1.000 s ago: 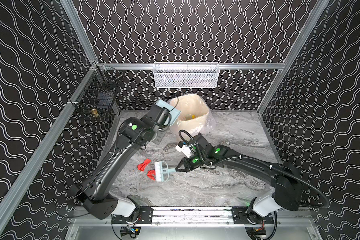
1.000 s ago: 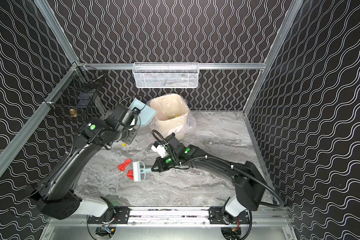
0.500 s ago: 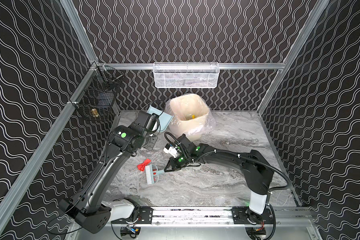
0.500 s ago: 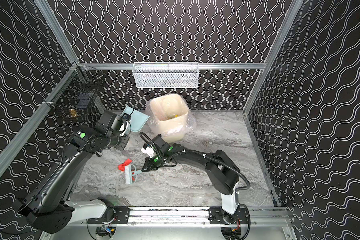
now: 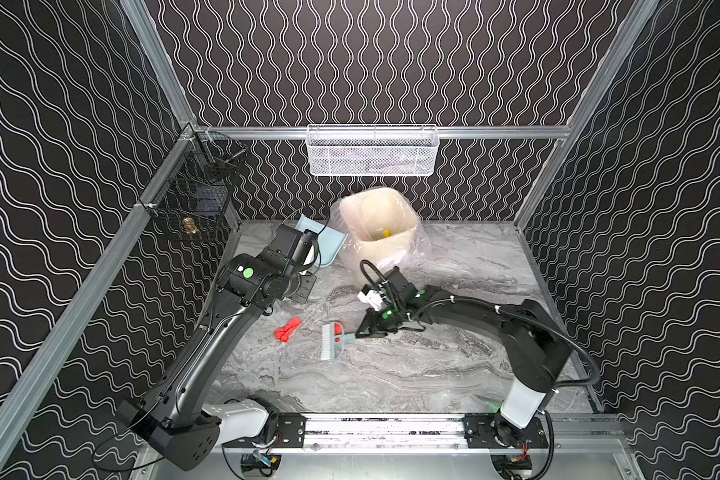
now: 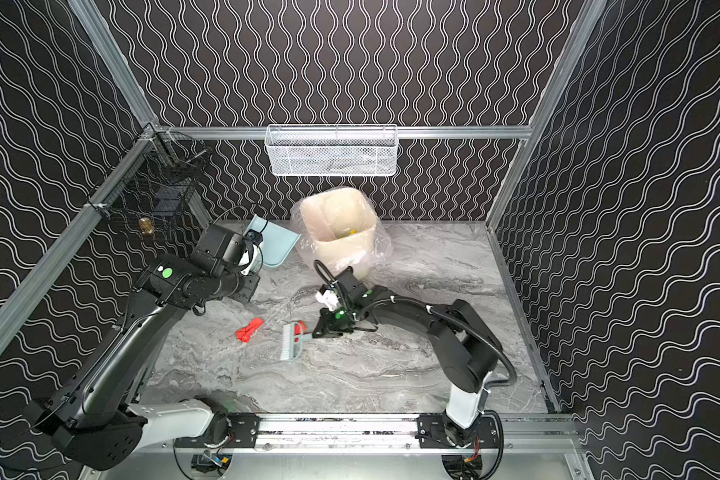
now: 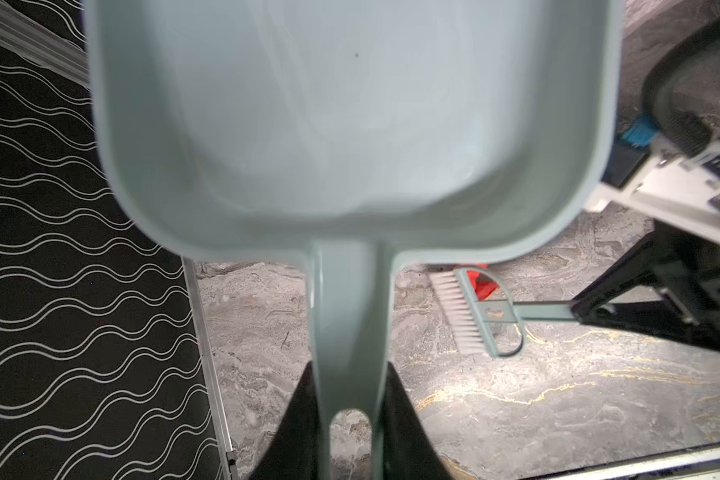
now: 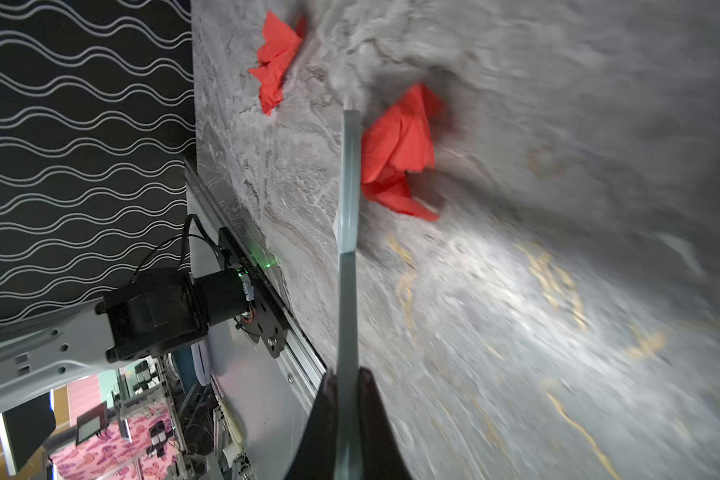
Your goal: Sweep away the paper scraps from the table
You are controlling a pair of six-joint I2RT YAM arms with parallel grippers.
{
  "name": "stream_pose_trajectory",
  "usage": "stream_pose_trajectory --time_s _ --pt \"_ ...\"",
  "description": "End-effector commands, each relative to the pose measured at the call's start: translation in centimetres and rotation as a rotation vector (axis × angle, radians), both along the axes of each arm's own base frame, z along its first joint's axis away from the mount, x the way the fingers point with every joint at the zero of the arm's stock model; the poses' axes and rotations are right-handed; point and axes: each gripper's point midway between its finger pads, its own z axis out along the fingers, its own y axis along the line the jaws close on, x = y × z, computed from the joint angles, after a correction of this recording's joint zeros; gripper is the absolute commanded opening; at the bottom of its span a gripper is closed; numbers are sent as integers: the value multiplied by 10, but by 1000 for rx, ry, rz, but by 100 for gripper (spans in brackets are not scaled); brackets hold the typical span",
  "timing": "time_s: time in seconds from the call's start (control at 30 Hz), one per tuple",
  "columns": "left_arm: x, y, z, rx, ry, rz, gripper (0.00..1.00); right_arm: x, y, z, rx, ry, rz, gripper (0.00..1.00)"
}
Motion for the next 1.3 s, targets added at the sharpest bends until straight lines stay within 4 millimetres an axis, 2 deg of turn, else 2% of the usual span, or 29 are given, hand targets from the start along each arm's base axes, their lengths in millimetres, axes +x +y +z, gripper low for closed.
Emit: stream_pose_trajectory --time_s 0.0,0.07,0.17,0.33,0.43,0.57,0.7,0.77,0.9,1.07,1.27 --pt "0 -5 -3 -41 5 2 0 -5 -43 -9 -79 45 -40 0" --pt "-1 -8 -5 -60 7 -4 0 -3 -68 -6 -93 49 -68 0" --pt "-4 -11 -7 -78 19 -14 0 -4 -85 7 -94 35 -69 0" --pt "-12 -16 -8 -105 27 -41 0 5 -71 42 -2 -2 -60 0" --pt "-20 -22 -12 -119 42 -68 0 20 -62 52 26 -21 -79 0" --pt "-33 -34 -21 -111 72 -109 0 47 -63 44 5 -21 -146 0" --pt "-47 -51 -33 -85 103 -155 0 66 -79 34 -10 9 -226 0" --pt "-52 -58 -40 -80 125 -172 0 64 -89 26 -30 31 -238 0" --pt "-64 -71 -56 -67 171 -210 0 47 -113 12 -70 84 -252 0" --pt "-81 -89 -80 -36 247 -266 0 24 -154 0 -118 145 -302 0" --pt "-97 -112 -107 -15 311 -335 0 8 -193 3 -166 162 -339 0"
